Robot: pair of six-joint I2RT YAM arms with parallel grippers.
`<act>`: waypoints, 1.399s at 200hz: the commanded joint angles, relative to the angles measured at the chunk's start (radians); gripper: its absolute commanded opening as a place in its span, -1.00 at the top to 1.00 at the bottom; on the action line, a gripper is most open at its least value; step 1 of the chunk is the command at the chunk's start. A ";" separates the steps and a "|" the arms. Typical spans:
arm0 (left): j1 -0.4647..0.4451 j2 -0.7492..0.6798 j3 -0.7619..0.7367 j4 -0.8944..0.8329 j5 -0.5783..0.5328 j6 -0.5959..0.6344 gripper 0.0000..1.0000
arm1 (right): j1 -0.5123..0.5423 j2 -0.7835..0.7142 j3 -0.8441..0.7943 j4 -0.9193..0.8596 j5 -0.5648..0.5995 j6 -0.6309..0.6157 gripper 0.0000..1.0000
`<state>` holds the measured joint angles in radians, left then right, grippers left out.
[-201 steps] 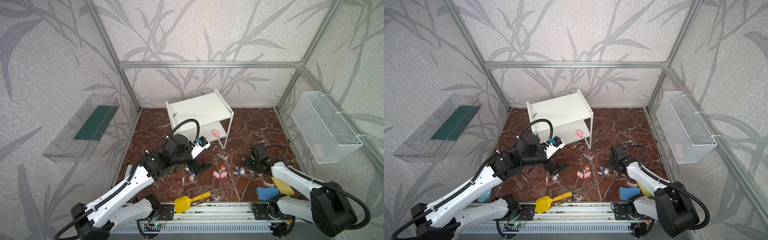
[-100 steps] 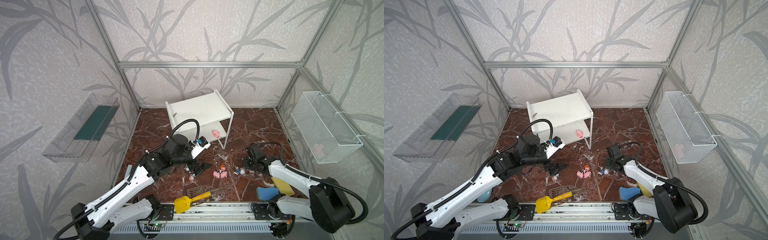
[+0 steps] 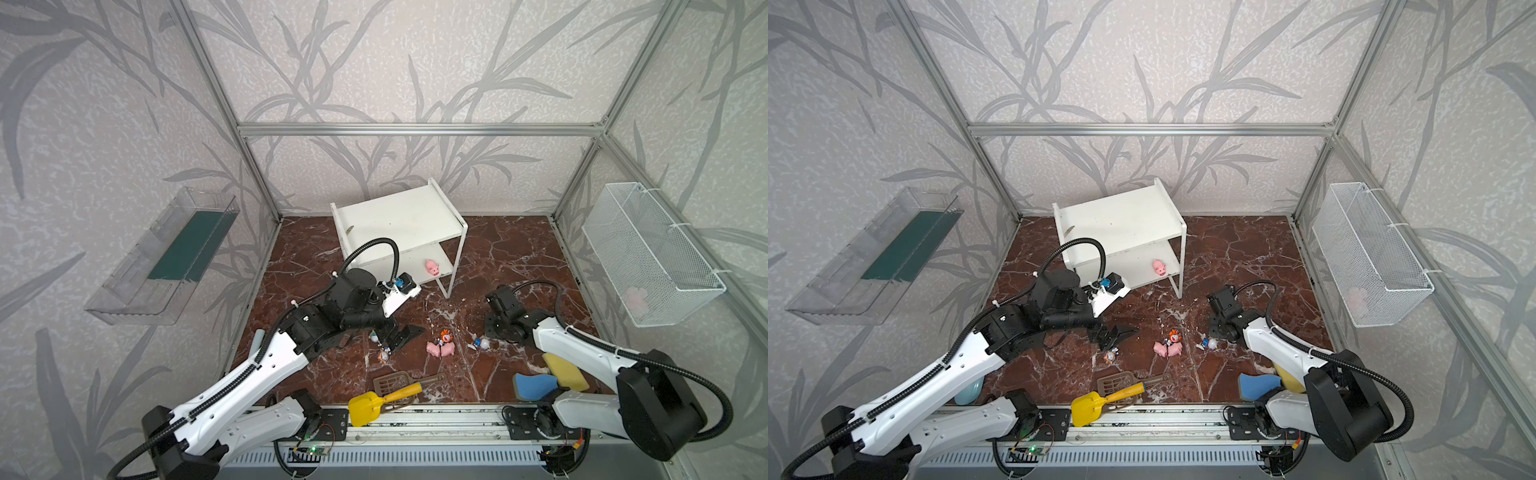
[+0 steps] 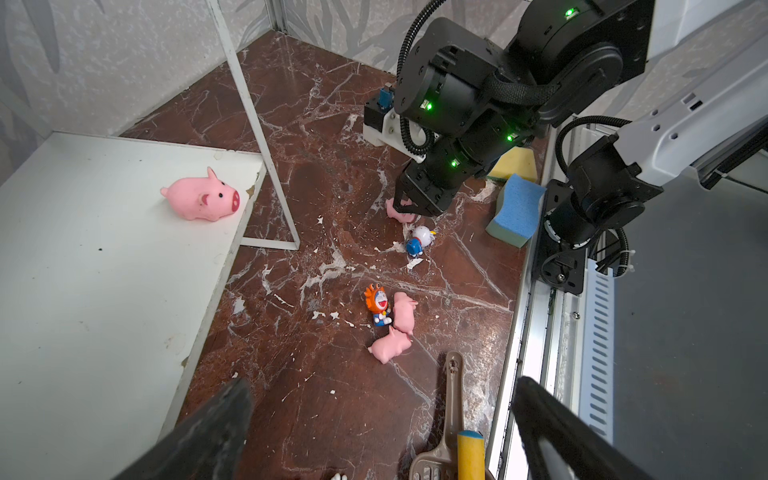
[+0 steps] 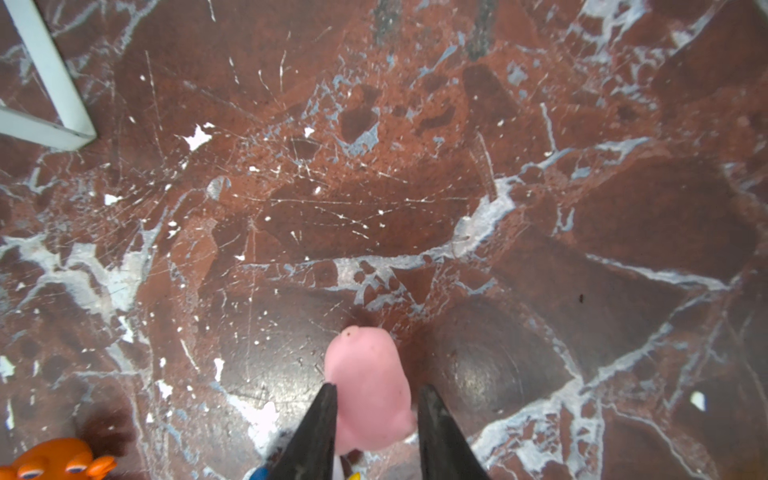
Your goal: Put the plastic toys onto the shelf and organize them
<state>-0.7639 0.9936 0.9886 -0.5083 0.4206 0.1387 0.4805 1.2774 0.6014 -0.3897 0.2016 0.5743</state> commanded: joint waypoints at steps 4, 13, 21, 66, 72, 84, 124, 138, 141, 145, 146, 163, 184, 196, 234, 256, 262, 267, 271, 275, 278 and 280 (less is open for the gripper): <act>0.001 -0.009 0.013 0.004 0.006 0.020 -0.98 | 0.014 0.016 0.029 -0.023 0.017 -0.010 0.17; 0.001 -0.007 0.013 0.004 0.006 0.020 -0.98 | 0.016 0.020 0.030 -0.023 0.018 -0.010 0.13; 0.001 -0.007 0.013 0.003 0.007 0.019 -0.98 | 0.018 0.023 0.032 -0.024 0.018 -0.011 0.11; 0.000 -0.009 0.013 0.002 0.007 0.019 -0.98 | 0.022 0.038 0.039 -0.031 0.030 -0.008 0.12; 0.000 -0.010 0.013 0.002 0.006 0.019 -0.98 | 0.022 0.040 0.039 -0.031 0.029 -0.009 0.15; 0.000 -0.013 0.012 0.002 0.005 0.019 -0.98 | 0.025 0.047 0.044 -0.034 0.028 -0.010 0.19; 0.000 -0.019 0.011 0.002 0.001 0.021 -0.98 | 0.041 0.044 0.048 -0.042 0.050 -0.007 0.34; -0.001 -0.018 0.011 0.002 0.003 0.020 -0.98 | 0.049 0.028 0.040 -0.031 0.049 -0.005 0.40; 0.000 -0.018 0.011 0.002 0.003 0.020 -0.98 | 0.050 0.022 0.036 -0.026 0.047 -0.008 0.42; -0.001 -0.018 0.011 0.002 0.003 0.020 -0.98 | 0.057 0.014 0.033 -0.016 0.044 -0.013 0.43; 0.000 -0.018 0.010 0.002 0.003 0.020 -0.98 | 0.057 0.013 0.032 -0.014 0.043 -0.014 0.43; 0.000 -0.018 0.010 0.002 0.003 0.019 -0.98 | 0.078 -0.022 0.023 0.013 0.031 -0.031 0.45; 0.000 -0.017 0.011 0.002 0.003 0.019 -0.98 | 0.109 -0.063 0.042 0.007 0.018 -0.051 0.45; -0.001 -0.016 0.011 0.002 0.002 0.019 -0.98 | 0.129 -0.086 0.060 -0.002 0.014 -0.063 0.45; -0.001 -0.015 0.012 0.002 0.003 0.019 -0.98 | 0.203 -0.156 0.110 0.013 -0.022 -0.106 0.46; -0.001 -0.017 0.010 0.002 0.000 0.021 -0.98 | 0.248 -0.182 0.139 0.050 -0.045 -0.129 0.46; 0.000 -0.018 0.011 0.001 -0.001 0.021 -0.98 | 0.257 -0.185 0.150 0.056 -0.051 -0.132 0.46; 0.000 -0.019 0.011 0.001 -0.002 0.021 -0.98 | 0.265 -0.185 0.161 0.059 -0.054 -0.136 0.47; 0.000 -0.019 0.011 0.001 -0.002 0.021 -0.98 | 0.273 -0.184 0.170 0.061 -0.056 -0.140 0.47; 0.000 -0.018 0.012 -0.001 -0.003 0.021 -0.98 | 0.279 -0.183 0.179 0.064 -0.056 -0.144 0.47; 0.000 -0.020 0.012 -0.002 -0.003 0.021 -0.98 | 0.285 -0.183 0.187 0.064 -0.056 -0.146 0.47; 0.000 -0.020 0.012 -0.002 -0.004 0.022 -0.98 | 0.289 -0.182 0.192 0.066 -0.056 -0.147 0.47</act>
<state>-0.7639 0.9897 0.9886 -0.5083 0.4198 0.1390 0.7338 1.1088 0.7315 -0.3611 0.1677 0.4660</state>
